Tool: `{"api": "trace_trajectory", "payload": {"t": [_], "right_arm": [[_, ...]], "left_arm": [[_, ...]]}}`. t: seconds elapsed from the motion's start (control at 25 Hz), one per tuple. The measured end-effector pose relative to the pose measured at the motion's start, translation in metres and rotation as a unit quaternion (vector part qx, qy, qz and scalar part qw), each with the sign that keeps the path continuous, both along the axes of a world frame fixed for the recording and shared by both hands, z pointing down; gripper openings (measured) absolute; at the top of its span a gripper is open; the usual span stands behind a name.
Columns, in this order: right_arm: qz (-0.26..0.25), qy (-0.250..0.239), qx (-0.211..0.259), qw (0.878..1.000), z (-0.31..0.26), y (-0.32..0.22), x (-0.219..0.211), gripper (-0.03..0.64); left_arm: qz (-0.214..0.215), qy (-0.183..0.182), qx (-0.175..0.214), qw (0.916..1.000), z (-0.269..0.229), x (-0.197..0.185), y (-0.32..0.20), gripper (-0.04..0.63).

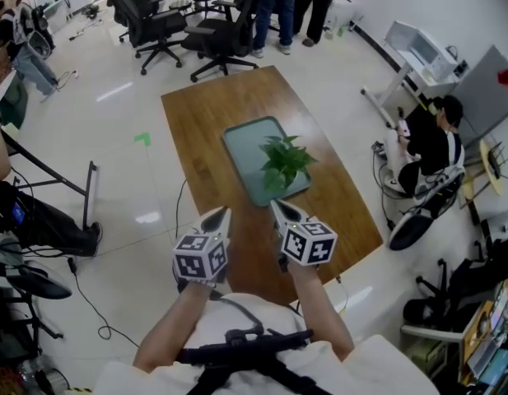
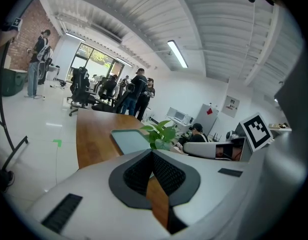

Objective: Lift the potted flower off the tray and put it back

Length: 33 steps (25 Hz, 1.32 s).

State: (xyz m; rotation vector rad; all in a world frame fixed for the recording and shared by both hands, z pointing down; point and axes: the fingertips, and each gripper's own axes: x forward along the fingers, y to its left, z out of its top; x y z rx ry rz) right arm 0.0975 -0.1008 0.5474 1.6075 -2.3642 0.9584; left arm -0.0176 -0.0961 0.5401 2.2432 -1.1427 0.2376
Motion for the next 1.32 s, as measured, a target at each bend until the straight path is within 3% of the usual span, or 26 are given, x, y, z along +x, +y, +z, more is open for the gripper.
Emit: {"api": "trace_trajectory", "payload": {"t": [1.32], "right_arm": [[-0.012,-0.005,-0.022,1.0,0.031,0.018,-0.022,0.0]], "left_arm": [[0.012,-0.002,-0.005,0.9999,0.008,0.007,0.012,-0.005]]}}
